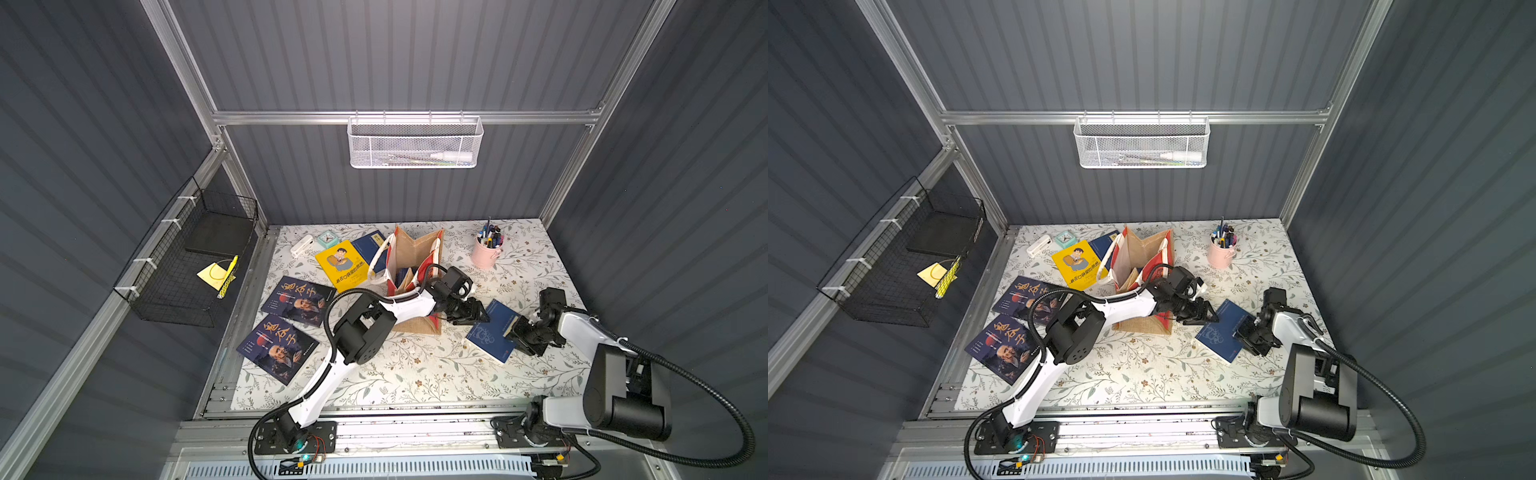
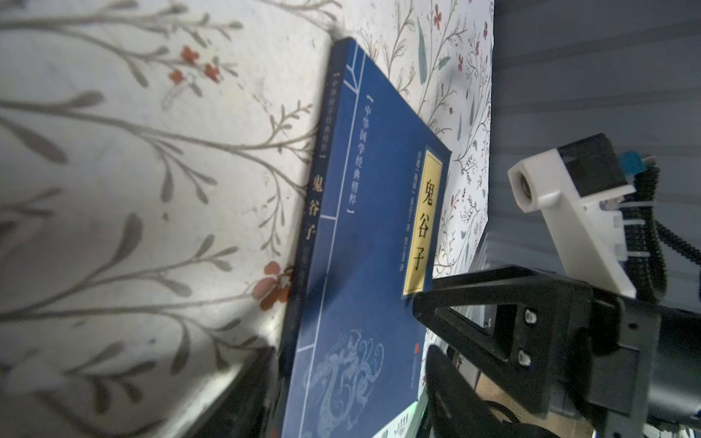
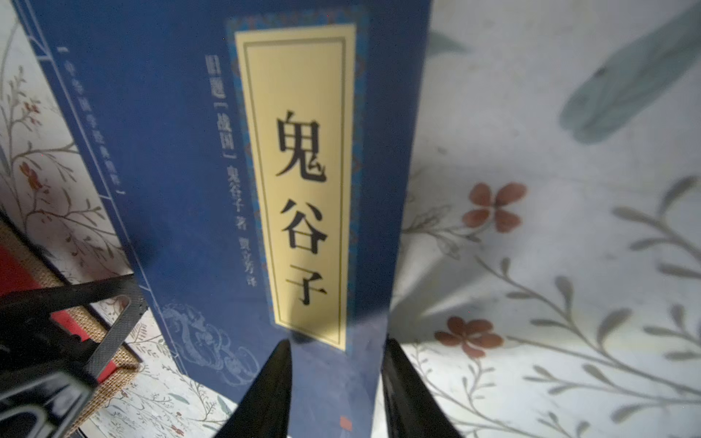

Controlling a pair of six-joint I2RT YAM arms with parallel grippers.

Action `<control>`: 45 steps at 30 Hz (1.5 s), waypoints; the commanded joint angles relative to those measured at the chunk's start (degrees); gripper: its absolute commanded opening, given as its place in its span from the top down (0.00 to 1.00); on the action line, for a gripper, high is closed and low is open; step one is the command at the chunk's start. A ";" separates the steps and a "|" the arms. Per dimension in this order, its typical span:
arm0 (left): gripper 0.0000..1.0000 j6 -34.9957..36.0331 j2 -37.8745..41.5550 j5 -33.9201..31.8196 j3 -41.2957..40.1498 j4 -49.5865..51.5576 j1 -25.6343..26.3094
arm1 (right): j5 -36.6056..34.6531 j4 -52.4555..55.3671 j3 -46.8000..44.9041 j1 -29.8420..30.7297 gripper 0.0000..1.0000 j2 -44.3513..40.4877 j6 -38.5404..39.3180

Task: Put the books into the canvas bag
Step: Pick up the book from the center of the board.

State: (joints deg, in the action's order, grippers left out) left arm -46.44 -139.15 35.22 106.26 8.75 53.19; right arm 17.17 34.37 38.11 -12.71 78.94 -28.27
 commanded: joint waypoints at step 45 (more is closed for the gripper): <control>0.70 1.68 7.97 7.14 -8.92 -9.04 3.28 | 10.19 0.22 2.45 0.14 0.59 3.21 4.69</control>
State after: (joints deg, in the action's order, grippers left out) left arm -42.72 -134.69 33.80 98.02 5.28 53.63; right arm 19.70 35.77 39.46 -13.63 81.97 -24.38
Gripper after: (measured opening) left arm 0.304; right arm 0.425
